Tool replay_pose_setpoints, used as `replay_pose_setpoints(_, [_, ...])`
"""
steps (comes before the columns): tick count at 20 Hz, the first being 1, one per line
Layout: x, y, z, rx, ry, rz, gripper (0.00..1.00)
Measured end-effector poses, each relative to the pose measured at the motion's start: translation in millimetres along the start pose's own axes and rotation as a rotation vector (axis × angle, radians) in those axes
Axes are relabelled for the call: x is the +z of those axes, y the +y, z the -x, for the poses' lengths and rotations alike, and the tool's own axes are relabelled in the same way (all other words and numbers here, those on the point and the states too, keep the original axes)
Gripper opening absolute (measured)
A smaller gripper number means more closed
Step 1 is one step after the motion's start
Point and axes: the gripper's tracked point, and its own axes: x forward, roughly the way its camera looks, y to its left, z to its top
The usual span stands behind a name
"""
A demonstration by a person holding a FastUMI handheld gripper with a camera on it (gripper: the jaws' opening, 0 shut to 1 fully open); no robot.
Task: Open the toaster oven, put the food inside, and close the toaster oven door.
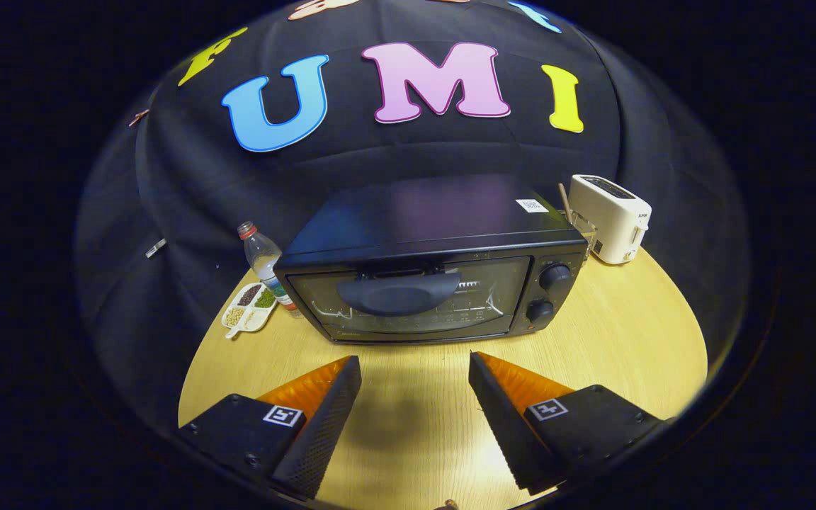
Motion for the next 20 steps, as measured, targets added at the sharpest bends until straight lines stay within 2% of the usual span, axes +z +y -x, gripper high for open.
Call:
replay_pose_setpoints(4, [11.7, 1.2, 8.4, 0.025, -0.027, -0.007, 0.99])
replay_pose_setpoints(10, [65.9, -31.2, 37.9, 0.045, -0.159, 0.054, 0.99])
replay_pose_setpoints(15, [106.9, -94.8, 77.4, 0.006, -0.292, 0.214, 0.99])
replay_pose_setpoints(20, [140.9, -158.0, 129.7, -0.02, -0.398, 0.237, 0.99])
